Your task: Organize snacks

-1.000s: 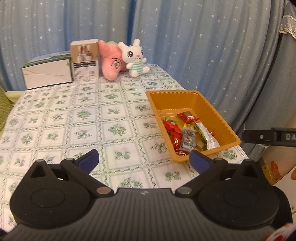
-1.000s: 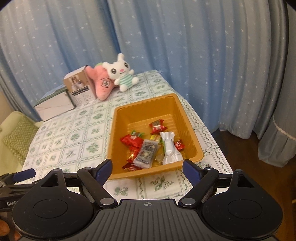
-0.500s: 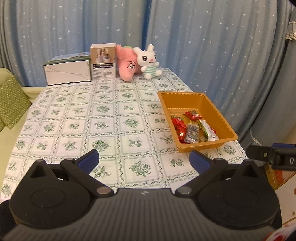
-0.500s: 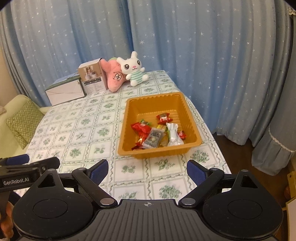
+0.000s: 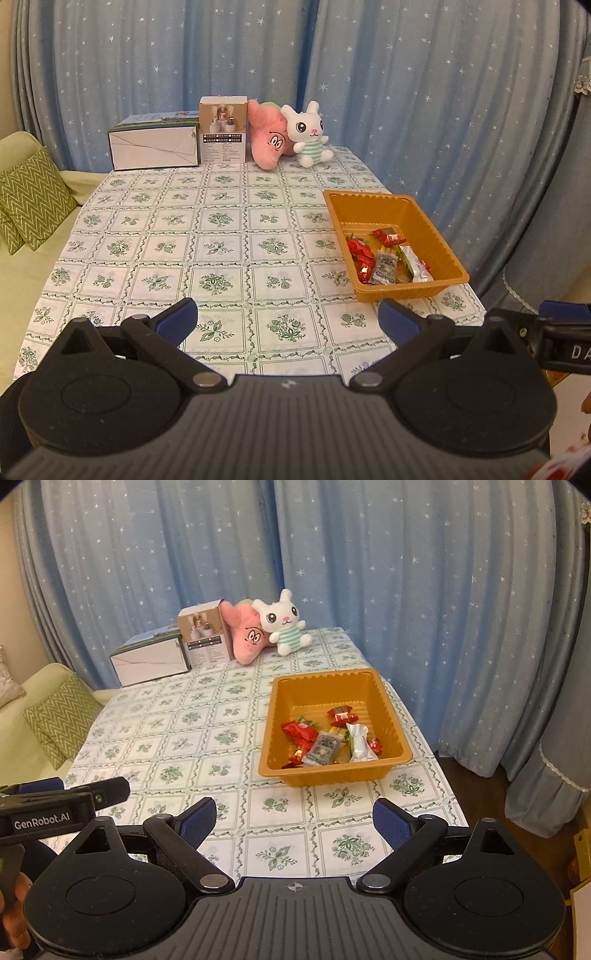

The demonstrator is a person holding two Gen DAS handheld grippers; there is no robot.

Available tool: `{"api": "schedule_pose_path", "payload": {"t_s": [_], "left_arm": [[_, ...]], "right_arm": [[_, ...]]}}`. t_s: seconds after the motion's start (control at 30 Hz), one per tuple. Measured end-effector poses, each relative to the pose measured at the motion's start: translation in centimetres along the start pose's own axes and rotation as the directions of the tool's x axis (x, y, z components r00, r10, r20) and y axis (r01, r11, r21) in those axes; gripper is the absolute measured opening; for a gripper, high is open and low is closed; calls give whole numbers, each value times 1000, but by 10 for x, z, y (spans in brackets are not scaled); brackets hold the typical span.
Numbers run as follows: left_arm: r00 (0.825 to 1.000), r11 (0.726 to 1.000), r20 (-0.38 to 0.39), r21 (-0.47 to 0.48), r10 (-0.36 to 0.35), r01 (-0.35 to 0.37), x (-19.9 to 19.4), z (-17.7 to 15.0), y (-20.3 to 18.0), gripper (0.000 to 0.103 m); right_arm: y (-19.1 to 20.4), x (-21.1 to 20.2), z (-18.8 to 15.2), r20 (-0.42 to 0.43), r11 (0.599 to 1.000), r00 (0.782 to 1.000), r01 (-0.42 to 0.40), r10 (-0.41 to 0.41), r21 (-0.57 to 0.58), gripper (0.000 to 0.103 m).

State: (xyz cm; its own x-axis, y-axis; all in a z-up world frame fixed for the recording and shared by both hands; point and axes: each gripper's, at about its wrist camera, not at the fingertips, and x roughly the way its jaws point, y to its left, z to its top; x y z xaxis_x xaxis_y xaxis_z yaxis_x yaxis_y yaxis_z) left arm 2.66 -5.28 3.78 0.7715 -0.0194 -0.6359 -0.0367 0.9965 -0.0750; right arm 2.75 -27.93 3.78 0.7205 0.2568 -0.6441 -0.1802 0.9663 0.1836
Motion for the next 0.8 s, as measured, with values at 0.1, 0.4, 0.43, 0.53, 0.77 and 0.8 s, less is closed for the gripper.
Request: {"api": "schedule_pose_path", "payload": {"t_s": [0.1, 0.4, 0.43, 0.53, 0.77, 0.8], "left_arm": [[1000, 1000, -2, -3, -7, 7, -4, -4, 1, 103], [1000, 1000, 7, 2, 4, -4, -12, -8, 3, 103], [1000, 1000, 7, 3, 4, -4, -13, -8, 3, 103], [1000, 1000, 9, -1, 3, -3, -14, -8, 3, 103], [1000, 1000, 18, 2, 9, -9, -18, -8, 1, 103], [1000, 1000, 19, 3, 8, -9, -18, -7, 1, 103]], "right_arm": [[4, -3, -2, 2, 1000, 1000, 0, 0, -4, 91], [13, -9, -4, 11, 1000, 1000, 4, -4, -14, 91], [14, -10, -4, 13, 1000, 1000, 5, -5, -15, 91], [15, -11, -4, 17, 1000, 1000, 6, -6, -21, 91], [15, -12, -4, 25, 1000, 1000, 8, -8, -20, 91], [15, -13, -4, 26, 1000, 1000, 8, -8, -20, 91]]}}
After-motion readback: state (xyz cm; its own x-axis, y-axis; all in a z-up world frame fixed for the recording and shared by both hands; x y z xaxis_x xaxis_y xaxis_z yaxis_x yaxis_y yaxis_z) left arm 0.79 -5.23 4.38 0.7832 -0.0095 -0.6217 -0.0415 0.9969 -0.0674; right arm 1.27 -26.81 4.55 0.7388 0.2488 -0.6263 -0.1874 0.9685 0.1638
